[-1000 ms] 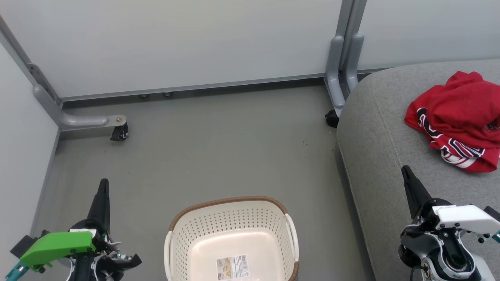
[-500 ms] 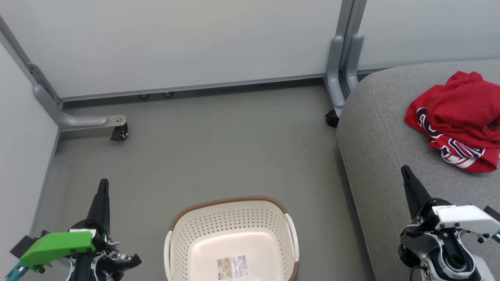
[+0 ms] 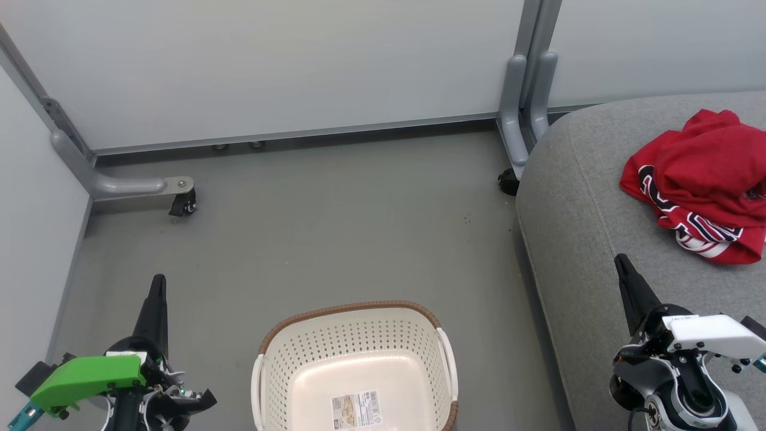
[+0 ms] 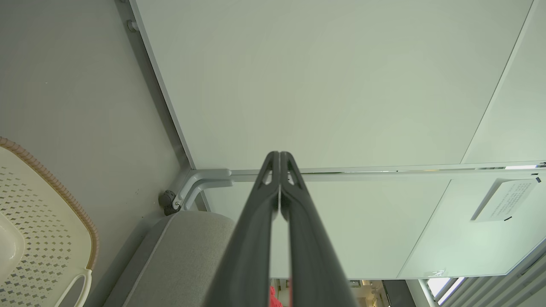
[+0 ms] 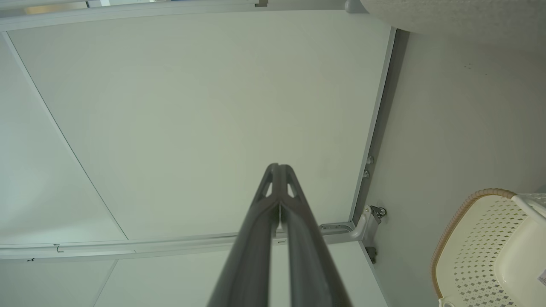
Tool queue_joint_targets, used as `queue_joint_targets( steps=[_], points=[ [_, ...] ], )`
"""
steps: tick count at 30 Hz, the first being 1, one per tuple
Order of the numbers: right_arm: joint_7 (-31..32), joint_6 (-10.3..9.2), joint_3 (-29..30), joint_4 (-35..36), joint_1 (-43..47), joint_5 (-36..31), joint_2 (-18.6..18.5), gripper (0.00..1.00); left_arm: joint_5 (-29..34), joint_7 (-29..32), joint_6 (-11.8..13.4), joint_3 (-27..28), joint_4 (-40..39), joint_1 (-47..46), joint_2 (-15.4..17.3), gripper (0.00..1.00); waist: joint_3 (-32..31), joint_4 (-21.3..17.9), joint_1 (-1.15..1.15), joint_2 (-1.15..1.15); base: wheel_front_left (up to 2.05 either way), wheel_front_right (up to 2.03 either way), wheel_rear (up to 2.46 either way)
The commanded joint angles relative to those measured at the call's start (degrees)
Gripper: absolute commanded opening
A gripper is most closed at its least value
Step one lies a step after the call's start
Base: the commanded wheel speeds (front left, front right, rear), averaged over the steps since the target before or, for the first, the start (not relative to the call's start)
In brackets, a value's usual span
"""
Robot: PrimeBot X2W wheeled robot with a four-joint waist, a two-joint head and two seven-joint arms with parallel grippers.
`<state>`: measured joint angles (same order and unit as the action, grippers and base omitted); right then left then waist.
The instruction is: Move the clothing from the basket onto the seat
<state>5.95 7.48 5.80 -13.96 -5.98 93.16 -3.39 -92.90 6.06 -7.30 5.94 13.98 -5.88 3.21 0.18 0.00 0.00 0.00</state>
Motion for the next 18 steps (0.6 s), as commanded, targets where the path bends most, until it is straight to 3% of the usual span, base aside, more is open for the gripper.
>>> queue_joint_targets(
  steps=[1,18],
  points=[
    [0.14,0.02,0.13,-0.11,-0.32,-0.25,-0.06,0.00,0.15,0.32,-0.36,0.30,0.11,-0.60,0.12,0.00,0.00,0.00,0.00,0.00,0.00,0.00,0.00],
    [0.36,0.02,0.28,-0.12,-0.34,-0.43,0.07,0.00,0.21,0.35,-0.36,0.41,0.11,-0.61,0.01,0.00,0.00,0.00,0.00,0.00,0.00,0.00,0.00]
  ],
)
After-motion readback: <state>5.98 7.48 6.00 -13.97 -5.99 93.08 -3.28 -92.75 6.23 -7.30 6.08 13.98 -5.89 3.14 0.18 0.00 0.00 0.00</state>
